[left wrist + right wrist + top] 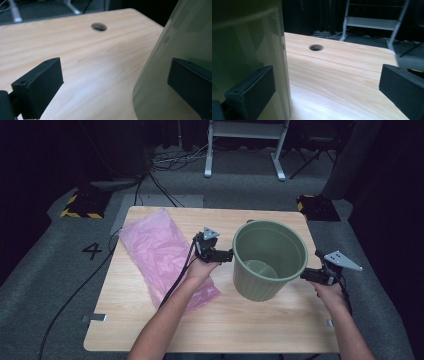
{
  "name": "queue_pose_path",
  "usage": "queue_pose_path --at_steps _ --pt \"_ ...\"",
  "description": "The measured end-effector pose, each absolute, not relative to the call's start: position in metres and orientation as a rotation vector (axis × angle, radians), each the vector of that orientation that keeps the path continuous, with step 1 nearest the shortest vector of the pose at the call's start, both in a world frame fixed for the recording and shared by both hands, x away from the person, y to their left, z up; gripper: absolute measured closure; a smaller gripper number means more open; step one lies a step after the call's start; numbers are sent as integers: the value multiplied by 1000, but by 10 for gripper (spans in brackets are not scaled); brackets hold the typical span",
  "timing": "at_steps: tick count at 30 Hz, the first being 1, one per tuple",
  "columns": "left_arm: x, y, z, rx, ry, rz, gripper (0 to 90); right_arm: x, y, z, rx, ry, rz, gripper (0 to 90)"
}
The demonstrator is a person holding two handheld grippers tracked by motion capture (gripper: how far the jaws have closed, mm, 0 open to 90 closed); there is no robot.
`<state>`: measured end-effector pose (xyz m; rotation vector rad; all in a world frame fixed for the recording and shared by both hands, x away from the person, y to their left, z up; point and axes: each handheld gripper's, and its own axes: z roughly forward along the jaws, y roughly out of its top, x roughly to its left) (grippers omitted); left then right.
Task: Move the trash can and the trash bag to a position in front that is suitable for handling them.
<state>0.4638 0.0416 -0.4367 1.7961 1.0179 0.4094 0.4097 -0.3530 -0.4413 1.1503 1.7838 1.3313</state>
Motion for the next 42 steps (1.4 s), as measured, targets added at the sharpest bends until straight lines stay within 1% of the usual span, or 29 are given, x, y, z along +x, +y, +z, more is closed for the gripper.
queue_pose_path --at_steps 3,6,11,12,13,16,22,25,29,36,40,41,42 --pt "449 52 -435 1821 1010 410 4 400 -345 -439 1173 1816 1363 29" --pt "436 62 -437 1805 1031 381 1 394 -340 -439 1196 1861 1412 14" --pt "413 79 -440 1769 1052 433 0 381 -321 -437 1190 1853 1341 8" --pt "413 79 -440 1769 1052 433 1 381 -321 -437 1190 1853 1341 8" --pt "409 85 -442 1743 1068 437 1 375 -310 -436 1180 1838 1297 8" --pt "406 94 -444 1729 1090 439 3 372 -298 -437 1176 1827 1291 13" --pt "402 111 -444 1720 1101 458 12 372 -282 -436 1171 1867 1304 14" --pt "402 116 -446 1713 1111 440 10 372 -276 -434 1156 1876 1286 13" --pt "401 117 -448 1717 1116 434 0 372 -276 -434 1188 1880 1295 0" --pt "396 123 -448 1699 1125 424 0 357 -286 -426 1211 1808 1265 0" --pt "387 135 -446 1683 1132 421 0 337 -297 -419 1198 1783 1188 0" --pt "387 135 -446 1683 1132 421 0 337 -297 -419 1198 1783 1188 0" --pt "383 139 -446 1683 1132 433 0 327 -301 -420 1179 1766 1151 0"
